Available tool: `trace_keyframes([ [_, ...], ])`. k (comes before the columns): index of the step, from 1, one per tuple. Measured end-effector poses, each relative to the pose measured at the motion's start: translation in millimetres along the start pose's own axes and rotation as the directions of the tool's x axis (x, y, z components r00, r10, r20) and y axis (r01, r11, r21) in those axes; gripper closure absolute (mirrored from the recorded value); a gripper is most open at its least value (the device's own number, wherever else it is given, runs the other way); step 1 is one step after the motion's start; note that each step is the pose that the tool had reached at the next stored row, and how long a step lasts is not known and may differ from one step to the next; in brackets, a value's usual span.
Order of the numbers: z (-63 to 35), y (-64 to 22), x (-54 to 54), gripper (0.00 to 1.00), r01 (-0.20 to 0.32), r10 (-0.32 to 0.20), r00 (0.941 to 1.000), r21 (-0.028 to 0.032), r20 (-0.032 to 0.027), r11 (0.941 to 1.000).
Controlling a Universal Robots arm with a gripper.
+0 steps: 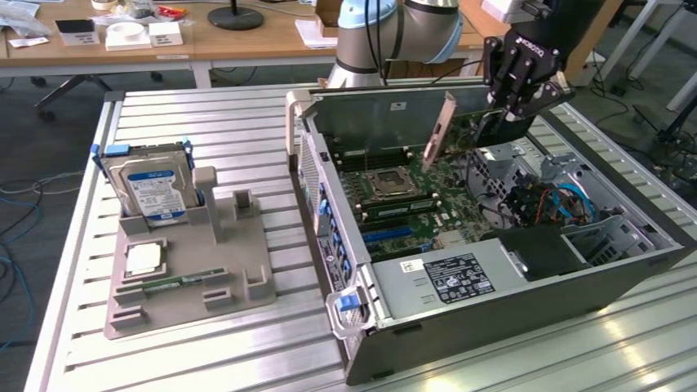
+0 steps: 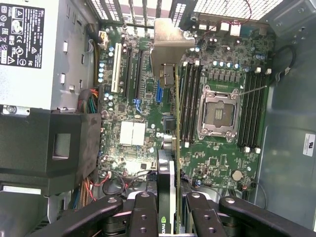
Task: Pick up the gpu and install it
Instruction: 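Insert the gpu into the slot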
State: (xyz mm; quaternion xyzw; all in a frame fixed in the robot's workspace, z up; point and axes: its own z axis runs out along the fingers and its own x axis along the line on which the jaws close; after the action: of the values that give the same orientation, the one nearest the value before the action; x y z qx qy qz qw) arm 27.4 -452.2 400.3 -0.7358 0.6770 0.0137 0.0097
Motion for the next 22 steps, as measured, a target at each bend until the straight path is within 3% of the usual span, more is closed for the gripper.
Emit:
trace_keyframes([
  [14, 3.9, 2.8, -0.1, 0.73, 0.0, 0.0, 1.0, -0.0001, -0.0002, 1.0],
  [22, 6.3, 17.4, -1.3, 0.73, 0.0, 0.0, 1.0, 0.0014, -0.0002, 1.0],
])
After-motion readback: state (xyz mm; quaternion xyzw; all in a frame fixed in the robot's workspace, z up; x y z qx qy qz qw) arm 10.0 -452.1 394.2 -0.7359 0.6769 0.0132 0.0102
